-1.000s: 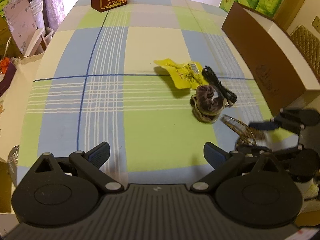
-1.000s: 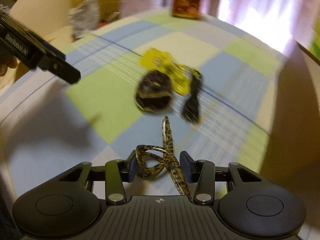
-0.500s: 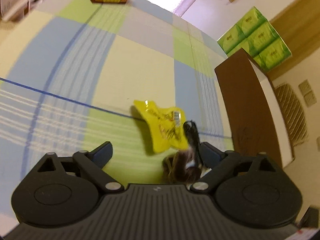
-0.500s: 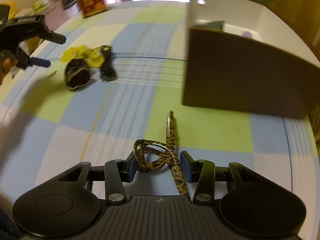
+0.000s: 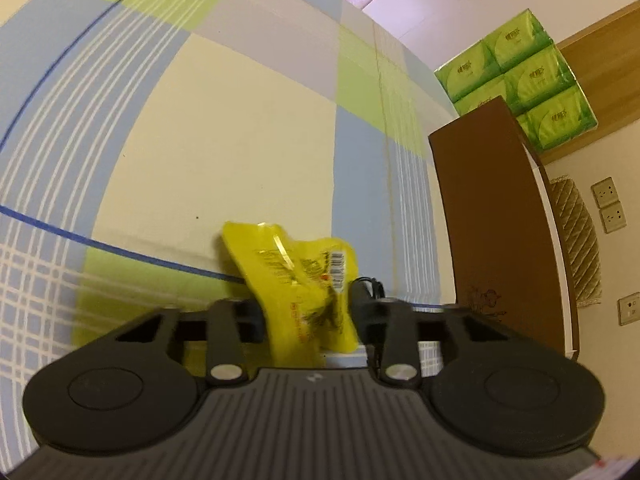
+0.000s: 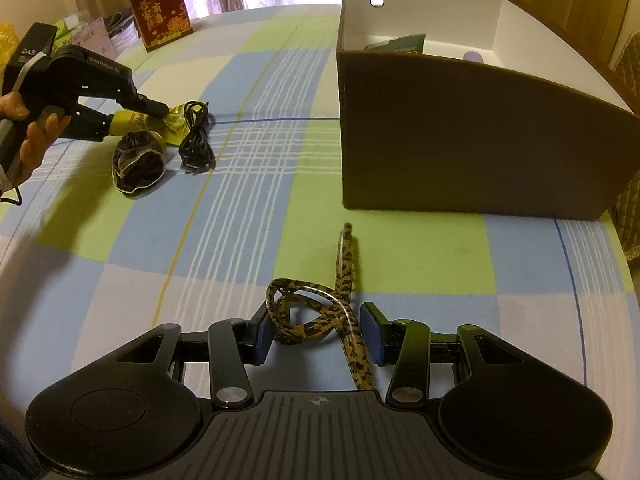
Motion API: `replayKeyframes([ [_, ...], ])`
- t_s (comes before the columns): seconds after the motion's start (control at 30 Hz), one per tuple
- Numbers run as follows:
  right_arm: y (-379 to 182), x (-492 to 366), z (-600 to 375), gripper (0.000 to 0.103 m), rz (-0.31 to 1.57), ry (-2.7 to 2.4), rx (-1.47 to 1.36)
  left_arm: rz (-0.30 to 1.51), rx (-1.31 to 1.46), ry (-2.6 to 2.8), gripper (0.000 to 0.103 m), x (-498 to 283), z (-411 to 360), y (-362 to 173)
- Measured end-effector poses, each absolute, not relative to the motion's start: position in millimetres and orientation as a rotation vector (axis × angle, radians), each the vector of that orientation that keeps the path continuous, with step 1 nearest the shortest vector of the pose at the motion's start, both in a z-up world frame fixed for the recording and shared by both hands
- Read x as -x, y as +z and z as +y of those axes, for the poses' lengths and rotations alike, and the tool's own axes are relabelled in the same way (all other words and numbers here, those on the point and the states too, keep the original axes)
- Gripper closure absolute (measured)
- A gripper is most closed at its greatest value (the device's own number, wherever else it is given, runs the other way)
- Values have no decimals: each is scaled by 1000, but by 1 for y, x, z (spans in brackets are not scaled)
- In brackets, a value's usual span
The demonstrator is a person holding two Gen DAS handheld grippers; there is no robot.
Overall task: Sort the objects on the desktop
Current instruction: 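Close the left gripper on the yellow snack packet while the right lifts the strap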
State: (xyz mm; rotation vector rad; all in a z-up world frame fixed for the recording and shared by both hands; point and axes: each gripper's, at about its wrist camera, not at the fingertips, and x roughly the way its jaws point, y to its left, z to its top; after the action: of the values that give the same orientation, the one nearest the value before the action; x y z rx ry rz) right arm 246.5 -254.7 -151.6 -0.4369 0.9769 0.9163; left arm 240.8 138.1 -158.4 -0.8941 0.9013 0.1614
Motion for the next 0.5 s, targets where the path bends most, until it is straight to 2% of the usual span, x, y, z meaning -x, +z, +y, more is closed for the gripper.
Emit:
replayKeyframes([
  [0.5,-153,-240,-244,59,958,962,560,838,916,224,86,-176,153,-133],
])
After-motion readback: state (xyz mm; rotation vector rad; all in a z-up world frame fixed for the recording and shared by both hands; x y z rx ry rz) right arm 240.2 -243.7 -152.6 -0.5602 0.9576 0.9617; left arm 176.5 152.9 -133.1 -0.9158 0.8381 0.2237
